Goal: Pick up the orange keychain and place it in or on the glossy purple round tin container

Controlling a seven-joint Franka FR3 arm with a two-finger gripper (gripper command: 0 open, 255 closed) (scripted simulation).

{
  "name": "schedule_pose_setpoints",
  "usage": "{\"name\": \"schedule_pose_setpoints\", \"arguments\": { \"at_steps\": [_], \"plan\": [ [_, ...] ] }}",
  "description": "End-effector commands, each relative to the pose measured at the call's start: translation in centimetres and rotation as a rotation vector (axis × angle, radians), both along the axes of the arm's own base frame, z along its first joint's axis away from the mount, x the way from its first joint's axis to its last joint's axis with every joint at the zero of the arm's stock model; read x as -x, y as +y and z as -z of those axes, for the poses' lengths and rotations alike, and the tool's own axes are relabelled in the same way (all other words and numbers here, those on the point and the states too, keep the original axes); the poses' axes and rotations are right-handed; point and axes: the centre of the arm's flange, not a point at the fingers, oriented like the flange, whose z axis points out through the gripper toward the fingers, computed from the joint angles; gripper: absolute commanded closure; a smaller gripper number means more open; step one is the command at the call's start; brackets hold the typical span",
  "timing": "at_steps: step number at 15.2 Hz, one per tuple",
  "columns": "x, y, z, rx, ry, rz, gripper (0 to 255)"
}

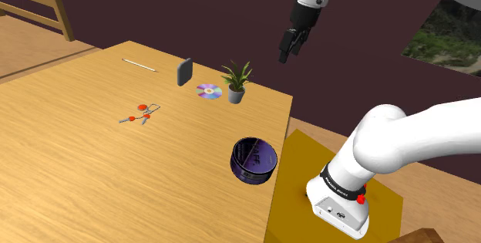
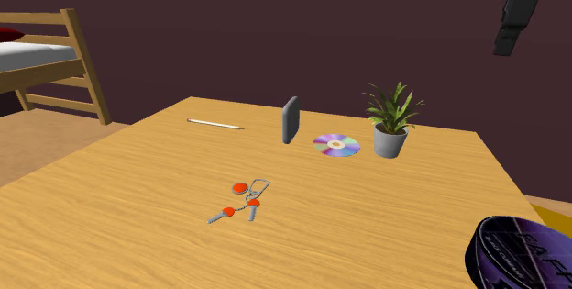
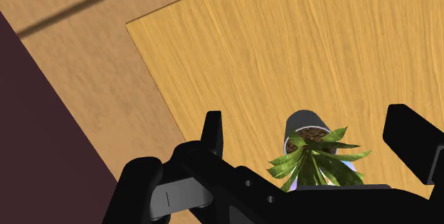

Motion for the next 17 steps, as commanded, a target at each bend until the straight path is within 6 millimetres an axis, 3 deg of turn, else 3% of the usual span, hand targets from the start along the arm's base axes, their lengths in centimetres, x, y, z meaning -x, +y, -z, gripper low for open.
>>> {"name": "schedule_pose_setpoints", "arguments": {
  "at_steps": [1,17],
  "plan": [
    [0.0,0.0,0.0,0.0,0.0,0.0,0],
    [-13.1,14.2,8.1,-0.026,0.014,-0.023,0]
  ]
}}
